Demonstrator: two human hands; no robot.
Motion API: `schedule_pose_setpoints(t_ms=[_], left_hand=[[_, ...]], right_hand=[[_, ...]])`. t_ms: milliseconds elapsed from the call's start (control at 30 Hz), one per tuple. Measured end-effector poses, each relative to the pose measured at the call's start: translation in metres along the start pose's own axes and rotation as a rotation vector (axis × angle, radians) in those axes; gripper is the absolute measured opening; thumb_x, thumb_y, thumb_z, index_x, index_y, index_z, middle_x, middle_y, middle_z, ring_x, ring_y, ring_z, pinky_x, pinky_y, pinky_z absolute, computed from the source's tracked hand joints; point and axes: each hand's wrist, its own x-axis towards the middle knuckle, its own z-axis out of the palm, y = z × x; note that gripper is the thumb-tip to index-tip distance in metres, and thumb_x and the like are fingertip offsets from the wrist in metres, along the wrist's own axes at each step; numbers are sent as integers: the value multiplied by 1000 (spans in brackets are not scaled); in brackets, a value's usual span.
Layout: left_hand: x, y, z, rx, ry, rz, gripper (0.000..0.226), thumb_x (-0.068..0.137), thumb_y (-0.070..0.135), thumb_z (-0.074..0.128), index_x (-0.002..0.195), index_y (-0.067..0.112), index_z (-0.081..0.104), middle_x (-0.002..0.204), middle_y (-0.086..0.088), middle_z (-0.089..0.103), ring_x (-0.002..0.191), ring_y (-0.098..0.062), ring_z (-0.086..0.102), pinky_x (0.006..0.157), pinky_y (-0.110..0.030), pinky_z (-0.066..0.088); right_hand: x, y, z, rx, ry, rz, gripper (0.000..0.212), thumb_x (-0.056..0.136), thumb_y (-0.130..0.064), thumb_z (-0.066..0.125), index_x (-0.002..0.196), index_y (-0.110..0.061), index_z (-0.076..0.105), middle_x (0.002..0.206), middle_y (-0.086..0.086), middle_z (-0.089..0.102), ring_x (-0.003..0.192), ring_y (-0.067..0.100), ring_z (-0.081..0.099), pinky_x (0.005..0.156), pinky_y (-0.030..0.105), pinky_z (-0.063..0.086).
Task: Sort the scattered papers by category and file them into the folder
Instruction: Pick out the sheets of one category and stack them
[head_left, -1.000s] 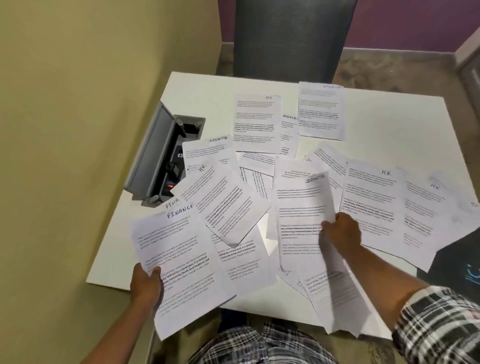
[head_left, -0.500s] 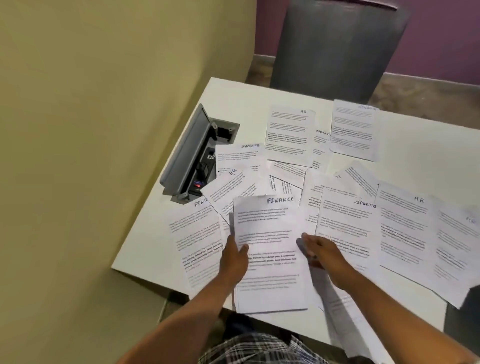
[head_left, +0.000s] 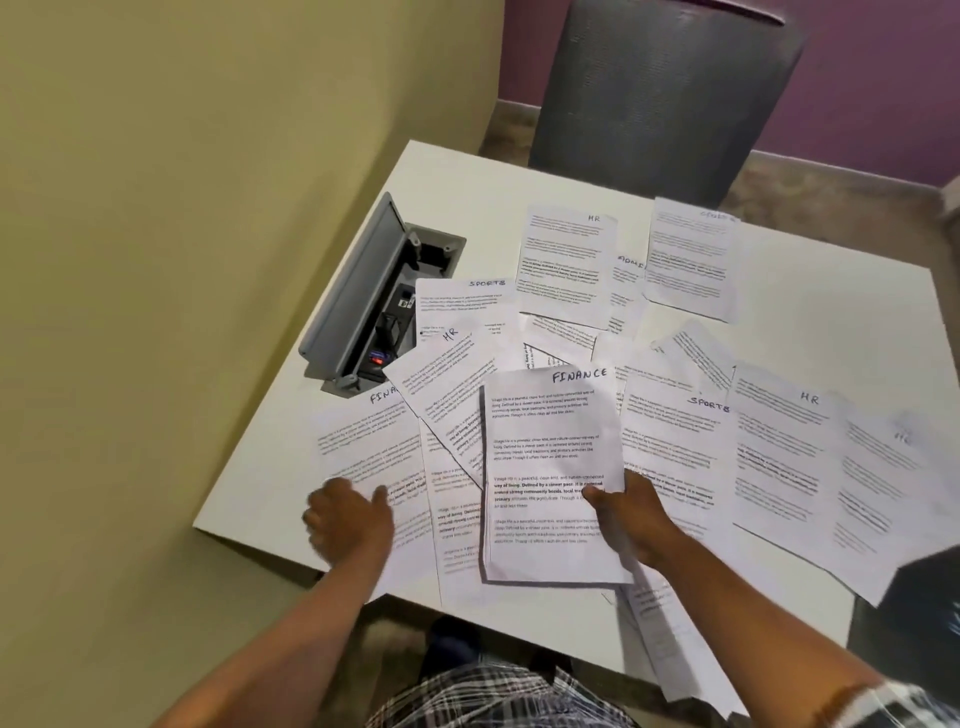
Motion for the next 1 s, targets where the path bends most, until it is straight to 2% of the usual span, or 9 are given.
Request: schedule_pose_setpoints(t_ms=[67, 133, 233, 367, 433, 533, 700, 833, 1000], left_hand=[[12, -9, -6, 80, -41, -181, 81, 72, 60, 77, 124, 6, 48, 127, -18, 48, 116, -37, 48, 92, -53, 47], [16, -12, -7, 108, -117, -226, 97, 61, 67, 81, 125, 5, 42, 128, -18, 42, 117, -37, 44, 92, -54, 46], [18, -9, -4, 103, -138, -193, 102, 55, 63, 86, 124, 7, 37, 129, -17, 36, 118, -35, 40, 91, -54, 45], [23, 0, 0, 9, -195, -235, 103, 57, 47, 93, 128, 3, 33, 132, -21, 40, 121, -37, 46, 93, -52, 49], [24, -1, 0, -121, -207, -262, 98, 57, 34, 96, 127, 5, 34, 130, -21, 43, 118, -39, 51, 90, -50, 51], [24, -12, -3, -298, -212, -240, 77, 65, 17, 92, 119, 11, 37, 121, -17, 52, 105, -38, 59, 83, -46, 54], [21, -33, -1, -230, -243, -79, 25, 88, 31, 69, 107, 18, 60, 109, -7, 69, 91, -28, 67, 83, -45, 59], [2, -24, -17, -413, -260, -55, 31, 97, 28, 60, 127, 20, 56, 117, 1, 63, 103, -26, 63, 90, -42, 55], [-26, -6, -49, -440, -143, 51, 17, 104, 9, 43, 120, 11, 46, 106, -7, 58, 86, -22, 57, 63, -27, 45]], right_hand=[[4, -1, -4, -24, 42, 8, 20, 90, 1, 71, 110, -2, 70, 102, 17, 76, 78, 25, 70, 66, 29, 59], [5, -2, -6, -35, 62, -1, 20, 90, -1, 72, 109, -4, 71, 99, 14, 76, 77, 22, 69, 64, 27, 56], [7, 1, -9, -62, 87, -10, 18, 89, -5, 74, 108, -6, 72, 96, 12, 76, 75, 22, 68, 64, 28, 54], [9, 5, -14, -76, 121, 43, 9, 91, -3, 72, 98, 0, 67, 76, 17, 63, 54, 23, 55, 44, 26, 47], [11, 10, -18, -87, 124, 46, 7, 91, -2, 72, 93, -2, 65, 69, 16, 60, 51, 22, 53, 45, 26, 47], [12, 17, -20, -126, 89, 21, 10, 90, -2, 72, 86, -5, 63, 62, 9, 60, 57, 22, 54, 57, 32, 47], [11, 18, -25, -144, 65, -1, 12, 89, -4, 73, 82, -7, 64, 63, 10, 61, 60, 23, 54, 61, 35, 47], [11, 19, -33, -137, 77, -16, 11, 89, -5, 73, 82, -9, 66, 65, 7, 65, 62, 24, 57, 65, 35, 47], [15, 11, -47, -101, 82, -46, 11, 91, -9, 72, 101, -14, 72, 89, 8, 75, 79, 27, 69, 71, 34, 55]])
